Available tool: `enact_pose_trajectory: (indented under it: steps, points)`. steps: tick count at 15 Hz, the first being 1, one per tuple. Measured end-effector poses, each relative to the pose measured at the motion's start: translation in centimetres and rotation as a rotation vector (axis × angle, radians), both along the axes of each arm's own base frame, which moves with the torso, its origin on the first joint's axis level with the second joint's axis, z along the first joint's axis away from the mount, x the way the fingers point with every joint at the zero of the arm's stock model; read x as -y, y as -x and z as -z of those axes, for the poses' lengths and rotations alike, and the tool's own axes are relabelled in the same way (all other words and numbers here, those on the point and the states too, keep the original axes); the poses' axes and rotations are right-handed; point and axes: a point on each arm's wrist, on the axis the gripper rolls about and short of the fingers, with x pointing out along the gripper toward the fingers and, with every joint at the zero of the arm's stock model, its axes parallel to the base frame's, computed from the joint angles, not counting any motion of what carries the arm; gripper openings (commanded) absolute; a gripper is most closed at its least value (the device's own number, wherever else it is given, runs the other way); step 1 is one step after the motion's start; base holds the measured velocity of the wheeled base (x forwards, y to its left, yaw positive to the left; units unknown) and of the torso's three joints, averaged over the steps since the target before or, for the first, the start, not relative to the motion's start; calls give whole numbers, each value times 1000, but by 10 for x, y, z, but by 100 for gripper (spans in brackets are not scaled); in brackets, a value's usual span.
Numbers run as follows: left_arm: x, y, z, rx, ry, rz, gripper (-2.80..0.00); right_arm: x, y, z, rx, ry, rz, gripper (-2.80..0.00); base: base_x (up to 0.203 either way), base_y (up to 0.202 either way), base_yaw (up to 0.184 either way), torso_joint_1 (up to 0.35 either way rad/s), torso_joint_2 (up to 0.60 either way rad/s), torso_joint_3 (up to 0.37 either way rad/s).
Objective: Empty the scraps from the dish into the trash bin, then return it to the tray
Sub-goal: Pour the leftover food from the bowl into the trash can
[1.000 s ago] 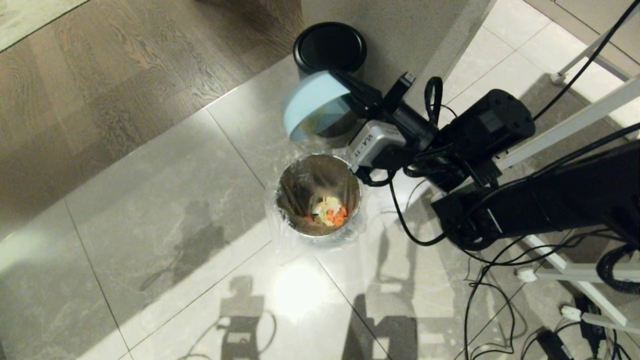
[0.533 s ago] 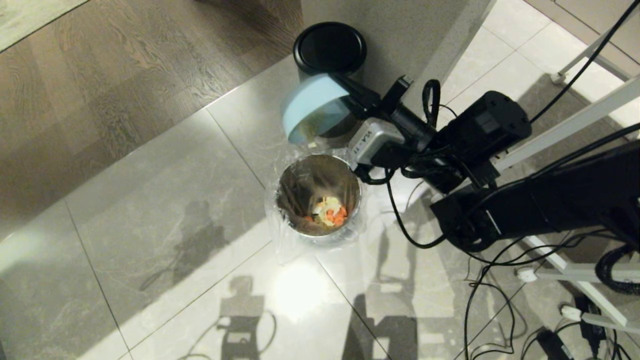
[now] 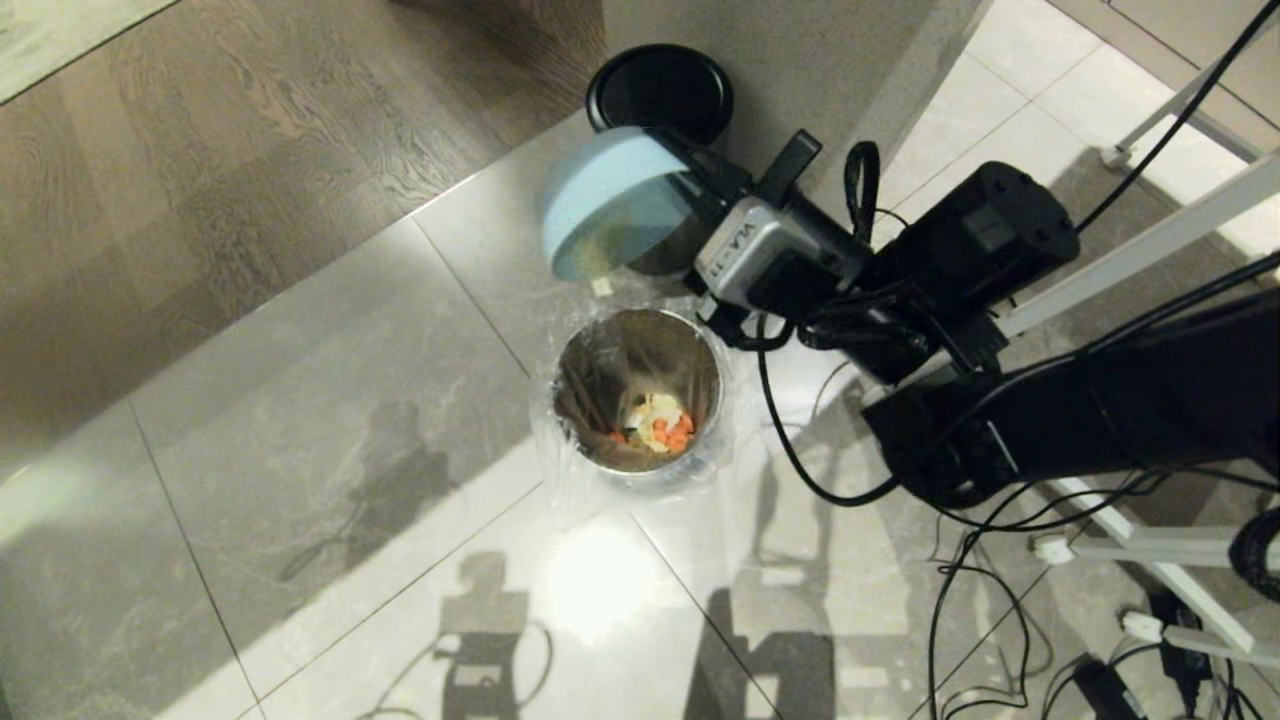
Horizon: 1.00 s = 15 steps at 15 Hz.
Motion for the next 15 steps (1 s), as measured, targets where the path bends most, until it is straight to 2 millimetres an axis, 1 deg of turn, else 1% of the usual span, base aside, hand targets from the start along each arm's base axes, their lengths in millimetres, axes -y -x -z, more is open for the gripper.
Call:
enact_pose_trajectory:
  steps: [3,6,9,15]
  points:
    - [0,0,0,0,0,0,-280,-1,3,-10,51,12,-71,-280,0,0,0,0,0,0]
    - [0,0,0,0,0,0,-280,-2,11,-25,133,-32,-131,-280,0,0,0,0,0,0]
    - [0,0,0,0,0,0,-280,-3,13,-27,148,-25,-188,-280,0,0,0,0,0,0]
    - [0,0,0,0,0,0,-280,-2,11,-24,131,-23,-186,-280,0,0,0,0,0,0]
